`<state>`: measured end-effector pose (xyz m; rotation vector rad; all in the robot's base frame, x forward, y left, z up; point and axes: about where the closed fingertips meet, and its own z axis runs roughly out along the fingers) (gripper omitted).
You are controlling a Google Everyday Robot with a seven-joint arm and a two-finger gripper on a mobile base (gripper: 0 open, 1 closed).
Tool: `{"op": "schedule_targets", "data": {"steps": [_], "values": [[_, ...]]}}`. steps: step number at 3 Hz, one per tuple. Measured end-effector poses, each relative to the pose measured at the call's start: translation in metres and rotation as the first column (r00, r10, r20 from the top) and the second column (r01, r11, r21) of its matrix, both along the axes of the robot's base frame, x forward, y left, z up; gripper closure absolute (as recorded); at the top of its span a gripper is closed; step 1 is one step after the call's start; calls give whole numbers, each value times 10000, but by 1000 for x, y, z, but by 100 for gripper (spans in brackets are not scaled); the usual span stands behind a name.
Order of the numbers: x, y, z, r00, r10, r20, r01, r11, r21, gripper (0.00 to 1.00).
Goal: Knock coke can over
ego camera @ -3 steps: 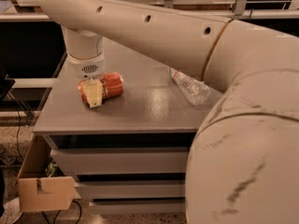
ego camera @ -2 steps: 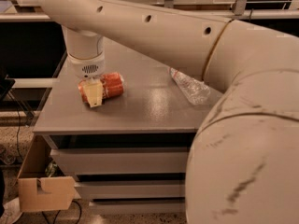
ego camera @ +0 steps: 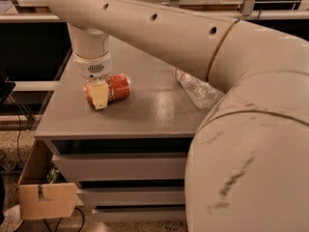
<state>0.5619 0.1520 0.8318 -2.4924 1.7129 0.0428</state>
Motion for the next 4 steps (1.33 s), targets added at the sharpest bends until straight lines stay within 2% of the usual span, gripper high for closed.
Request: {"op": "schedule_targets", "data": {"steps": [1, 3, 4], "values": [[4, -6, -3, 9995, -113, -290, 110, 9999, -99, 0], [8, -12, -8, 9975, -265, -651, 255, 9995, -164, 0], [10, -15, -5, 9972, -327, -669, 332, 9994, 63, 0]]}}
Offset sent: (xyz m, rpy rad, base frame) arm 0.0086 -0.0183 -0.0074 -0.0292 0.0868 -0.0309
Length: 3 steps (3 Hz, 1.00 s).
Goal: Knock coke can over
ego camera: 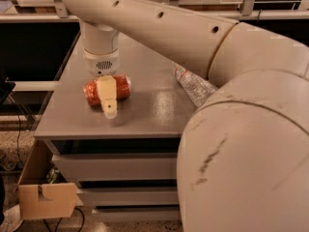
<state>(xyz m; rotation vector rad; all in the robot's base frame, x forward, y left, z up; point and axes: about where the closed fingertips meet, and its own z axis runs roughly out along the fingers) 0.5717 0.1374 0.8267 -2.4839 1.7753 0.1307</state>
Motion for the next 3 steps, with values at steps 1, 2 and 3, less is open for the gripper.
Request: {"op": "schedule_targets", "data": {"steps": [1, 2, 3], "values": [[5, -8, 12, 9996, -217, 176, 211, 9992, 337, 0], [11, -22, 26, 9981, -517, 342, 496, 9969, 604, 0], [18, -35, 39, 9958, -788, 468, 752, 9944, 743, 0]]}}
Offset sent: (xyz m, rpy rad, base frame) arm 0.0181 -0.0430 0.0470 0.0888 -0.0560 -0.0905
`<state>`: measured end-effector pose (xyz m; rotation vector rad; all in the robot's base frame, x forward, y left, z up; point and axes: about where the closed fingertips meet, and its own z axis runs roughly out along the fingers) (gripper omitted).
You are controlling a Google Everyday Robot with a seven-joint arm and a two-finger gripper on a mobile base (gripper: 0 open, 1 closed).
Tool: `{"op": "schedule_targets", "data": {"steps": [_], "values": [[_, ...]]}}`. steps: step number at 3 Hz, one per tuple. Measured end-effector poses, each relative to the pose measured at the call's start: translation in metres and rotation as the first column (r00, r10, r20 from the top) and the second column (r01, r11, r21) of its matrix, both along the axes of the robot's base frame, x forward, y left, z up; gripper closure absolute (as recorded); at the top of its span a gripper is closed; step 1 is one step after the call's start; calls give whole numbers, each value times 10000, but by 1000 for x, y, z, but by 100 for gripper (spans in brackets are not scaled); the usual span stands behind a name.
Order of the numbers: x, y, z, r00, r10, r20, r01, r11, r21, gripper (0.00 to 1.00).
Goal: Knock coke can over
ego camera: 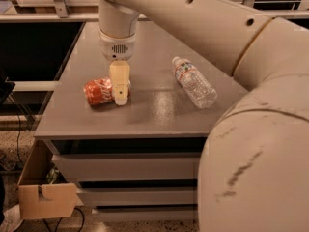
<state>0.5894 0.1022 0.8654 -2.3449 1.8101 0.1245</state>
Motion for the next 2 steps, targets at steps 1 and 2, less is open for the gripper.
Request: {"op": "schedule_targets", "data": {"steps": [1, 2], "values": [[5, -9, 9, 9998, -150, 88, 150, 9999, 16, 0], [8, -16, 14, 9996, -257, 120, 257, 9997, -15, 0]]}}
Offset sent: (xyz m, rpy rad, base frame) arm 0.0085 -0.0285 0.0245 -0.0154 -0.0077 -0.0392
